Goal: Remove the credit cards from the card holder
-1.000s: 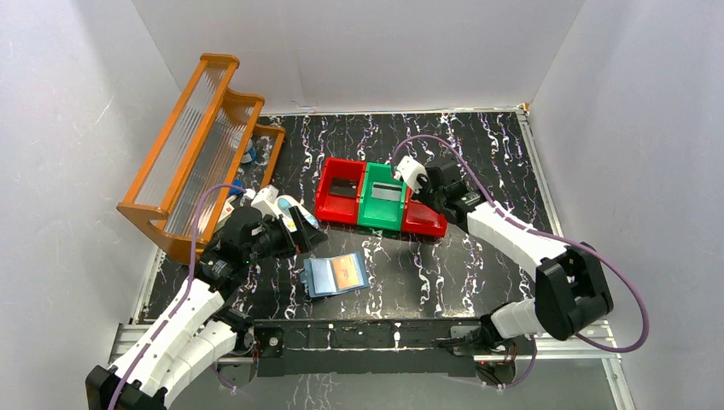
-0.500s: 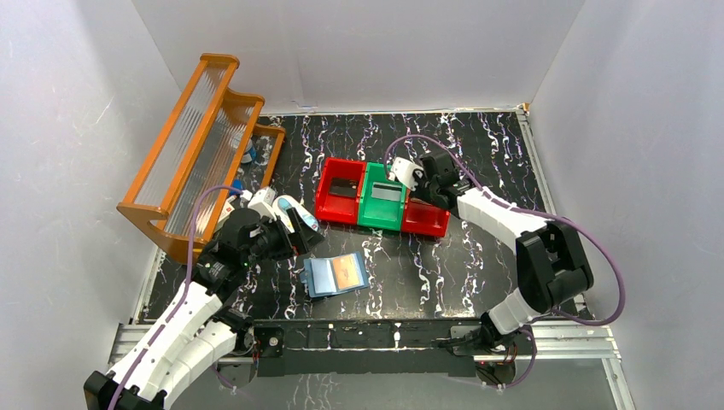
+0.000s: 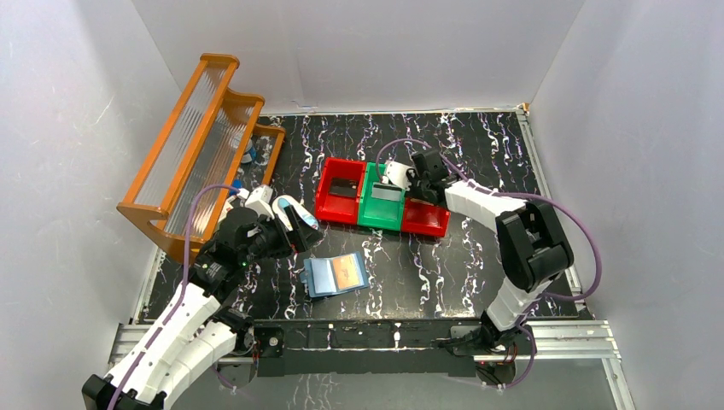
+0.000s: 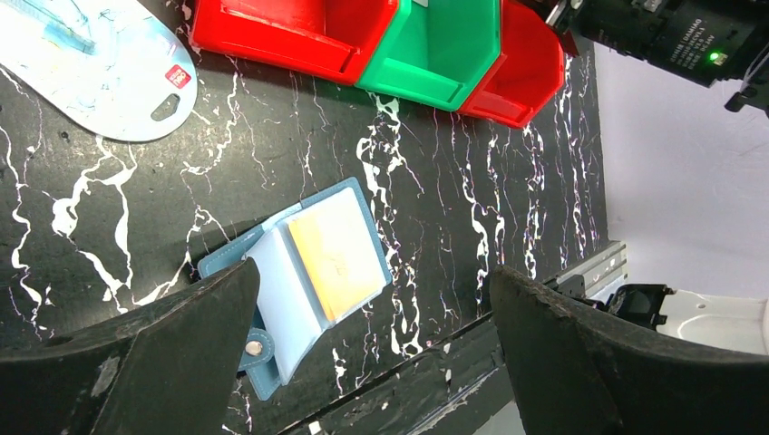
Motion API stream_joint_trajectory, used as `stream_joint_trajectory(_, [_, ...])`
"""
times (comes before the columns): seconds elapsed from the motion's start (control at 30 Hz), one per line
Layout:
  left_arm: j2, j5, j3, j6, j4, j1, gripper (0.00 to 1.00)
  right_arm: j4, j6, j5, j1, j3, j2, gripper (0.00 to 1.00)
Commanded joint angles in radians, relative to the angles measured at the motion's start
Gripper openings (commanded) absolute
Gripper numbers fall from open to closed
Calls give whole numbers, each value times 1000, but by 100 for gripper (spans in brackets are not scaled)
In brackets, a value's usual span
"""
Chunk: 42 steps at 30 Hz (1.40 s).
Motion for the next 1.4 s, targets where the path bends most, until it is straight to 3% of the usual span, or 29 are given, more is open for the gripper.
stream_joint_trajectory(0.0, [-20, -14, 35, 4, -10, 3, 98, 76, -46, 31, -3, 64, 36, 0])
stream_joint_trajectory(0.27, [-25, -23, 43, 13, -30, 4, 98, 87, -70, 56, -2, 53, 87, 0])
stream_joint_trajectory(0.37, [-29, -25, 40, 10, -30, 3, 98, 77, -55, 54, -4, 42, 82, 9])
stream_joint_trajectory(0.5, [-31, -23, 40, 7, -30, 3, 98, 76, -43, 34, -6, 20, 66, 13])
stream_joint_trajectory(1.0, [-9, -10, 44, 11, -19, 3, 98, 42, 11, 10, -17, -8, -8, 53])
stream_joint_trajectory(1.23, [-5, -5, 42, 11, -18, 3, 98, 42, 86, -25, -18, -11, -127, 59])
stream_joint_trajectory(1.37, [4, 8, 43, 10, -9, 3, 98, 89, 272, -135, -18, -22, -265, 59])
